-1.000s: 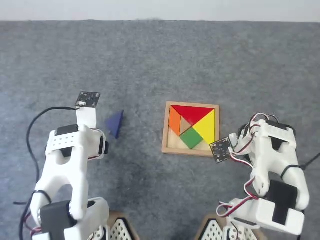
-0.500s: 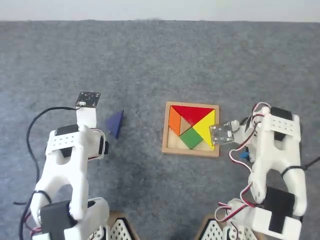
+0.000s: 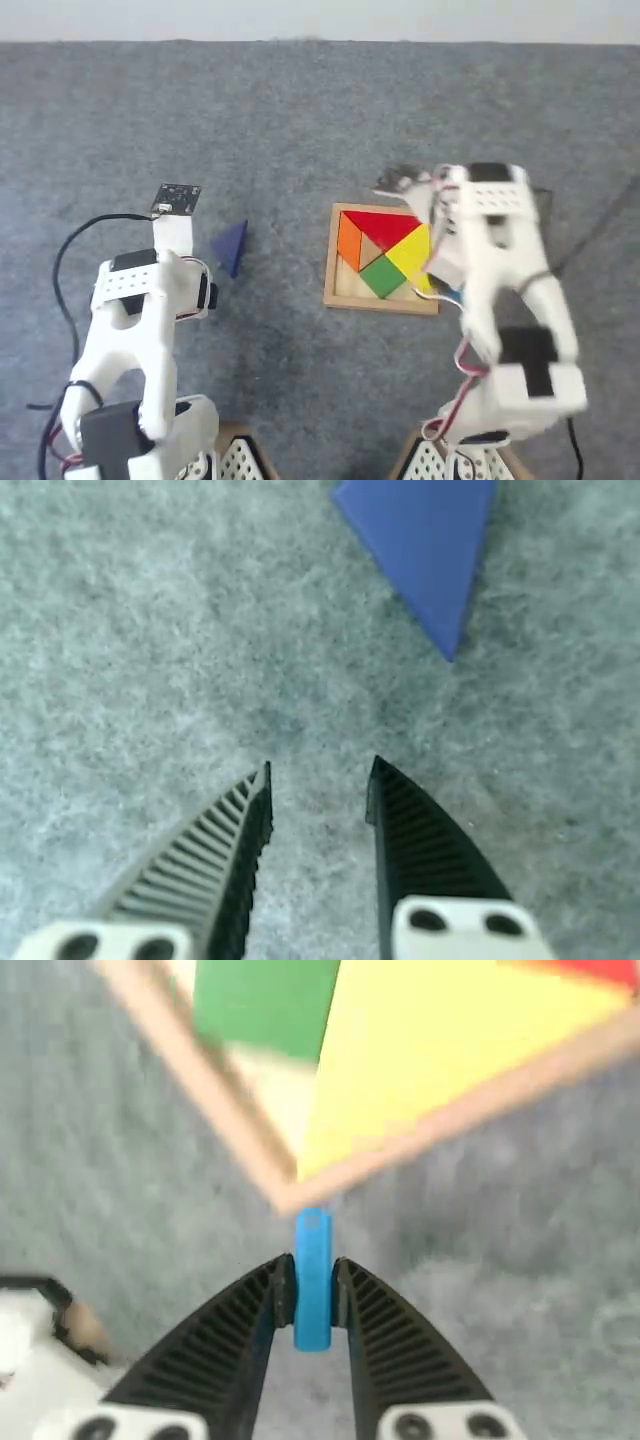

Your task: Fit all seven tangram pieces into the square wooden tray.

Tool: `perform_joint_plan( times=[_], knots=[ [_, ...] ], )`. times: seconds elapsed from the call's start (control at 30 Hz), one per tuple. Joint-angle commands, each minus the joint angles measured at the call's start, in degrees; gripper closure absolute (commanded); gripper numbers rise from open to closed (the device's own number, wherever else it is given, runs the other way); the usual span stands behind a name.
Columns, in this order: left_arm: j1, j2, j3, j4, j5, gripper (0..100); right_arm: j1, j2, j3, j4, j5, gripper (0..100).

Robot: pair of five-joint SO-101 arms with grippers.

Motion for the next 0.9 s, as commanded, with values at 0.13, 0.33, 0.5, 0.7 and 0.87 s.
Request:
perform_joint_plan(
  times=[0.13,0.33,0.5,0.7,0.87],
  knots=[
    [-0.4,-0.8,-1.3,2.0,-0.6,84,-5.7,6.1,-11.5,-4.9,-1.5,98.7],
    [-0.5,-0.8,-6.2,9.5,-0.9,84,-18.4,6.7,-11.6,-5.1,0.9,98.8],
    [-6.3,-0.9,-9.0,9.4,-7.2,84,-25.4,6.8,-12.7,-6.5,0.9,98.9],
    [-18.8,-0.5,-11.6,6.0,-11.9,84,-28.9,12.8,-17.8,-7.3,0.5,99.0],
    [-21.7,-0.5,-7.4,-3.2,-12.0,84,-30.3,21.3,-27.4,-4.4,0.5,99.0]
  ],
)
